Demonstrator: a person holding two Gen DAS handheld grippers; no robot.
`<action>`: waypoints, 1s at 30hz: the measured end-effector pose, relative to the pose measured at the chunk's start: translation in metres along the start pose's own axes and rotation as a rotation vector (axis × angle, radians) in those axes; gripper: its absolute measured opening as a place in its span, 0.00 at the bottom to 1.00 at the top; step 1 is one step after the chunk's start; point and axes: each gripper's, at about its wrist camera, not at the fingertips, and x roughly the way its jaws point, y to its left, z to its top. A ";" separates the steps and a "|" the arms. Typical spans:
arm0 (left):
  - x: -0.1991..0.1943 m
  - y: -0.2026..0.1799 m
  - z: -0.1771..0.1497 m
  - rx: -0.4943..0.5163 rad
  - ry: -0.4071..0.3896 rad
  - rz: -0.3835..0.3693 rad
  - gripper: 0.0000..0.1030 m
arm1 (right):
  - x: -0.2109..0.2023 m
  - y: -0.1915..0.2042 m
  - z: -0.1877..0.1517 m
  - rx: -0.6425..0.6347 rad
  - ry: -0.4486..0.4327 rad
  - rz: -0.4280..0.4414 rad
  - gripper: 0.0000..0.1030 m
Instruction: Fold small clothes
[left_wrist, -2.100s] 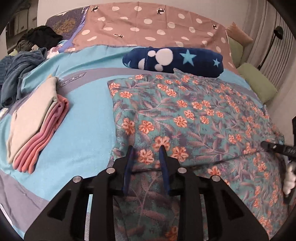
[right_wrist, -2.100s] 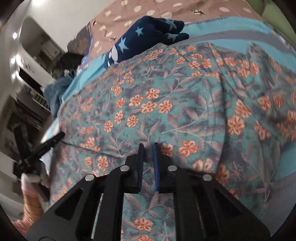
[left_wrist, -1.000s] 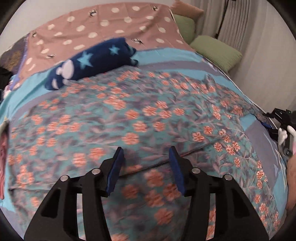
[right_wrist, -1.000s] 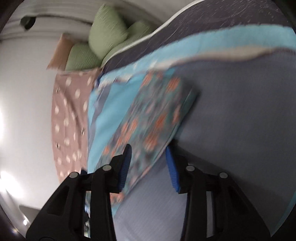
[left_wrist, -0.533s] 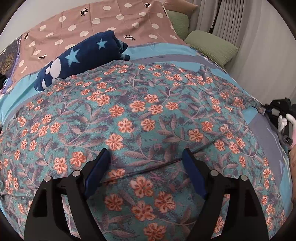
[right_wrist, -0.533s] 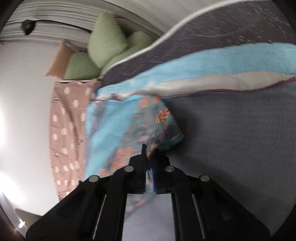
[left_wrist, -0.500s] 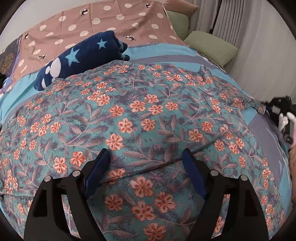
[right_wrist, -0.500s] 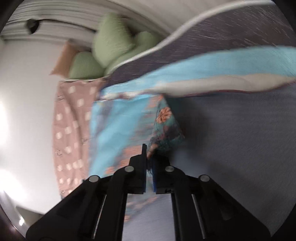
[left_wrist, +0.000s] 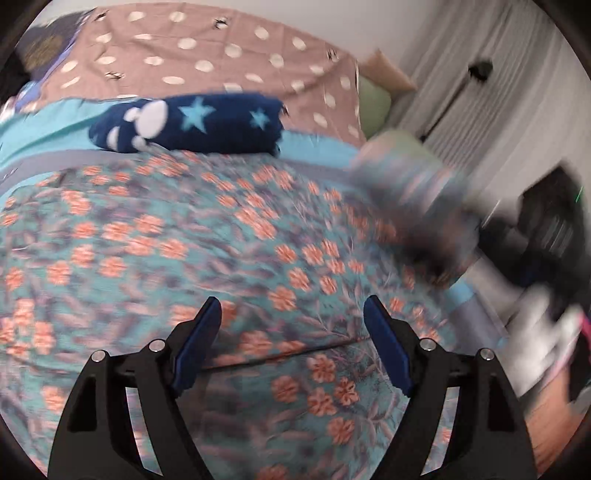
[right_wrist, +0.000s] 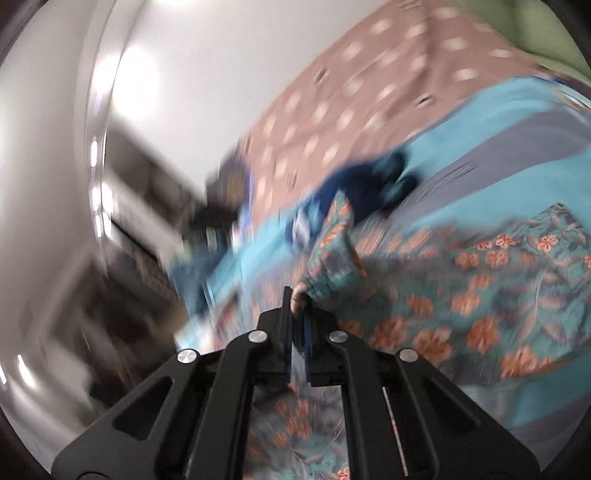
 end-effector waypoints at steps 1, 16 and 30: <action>-0.007 0.006 0.001 -0.017 -0.011 -0.011 0.78 | 0.013 0.004 -0.010 -0.029 0.041 -0.024 0.06; 0.031 0.021 0.012 -0.225 0.148 -0.277 0.78 | 0.045 0.008 -0.057 -0.150 0.156 -0.159 0.14; 0.076 0.006 0.030 -0.257 0.264 -0.171 0.02 | 0.033 0.030 -0.067 -0.272 0.106 -0.170 0.20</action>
